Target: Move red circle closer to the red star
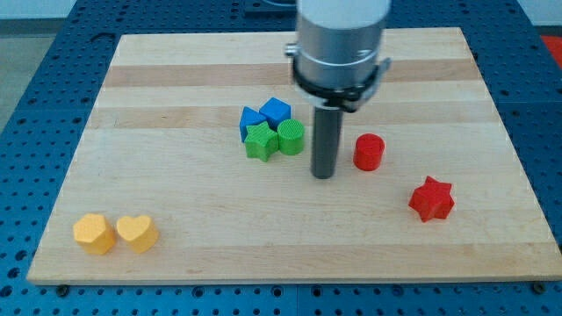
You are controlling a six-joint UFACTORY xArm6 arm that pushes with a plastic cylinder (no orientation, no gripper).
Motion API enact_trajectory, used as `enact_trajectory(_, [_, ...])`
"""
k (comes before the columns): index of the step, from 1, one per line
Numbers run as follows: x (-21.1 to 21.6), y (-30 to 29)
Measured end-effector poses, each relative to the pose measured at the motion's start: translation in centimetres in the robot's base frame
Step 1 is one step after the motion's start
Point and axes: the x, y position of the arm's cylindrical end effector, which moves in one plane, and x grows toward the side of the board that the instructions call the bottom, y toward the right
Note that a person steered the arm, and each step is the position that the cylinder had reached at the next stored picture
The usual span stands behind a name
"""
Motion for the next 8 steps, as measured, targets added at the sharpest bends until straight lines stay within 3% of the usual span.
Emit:
enact_trajectory(2, [-3.9,1.3])
enact_trajectory(6, [-0.9,10.9])
enact_trajectory(8, [-1.7,11.4])
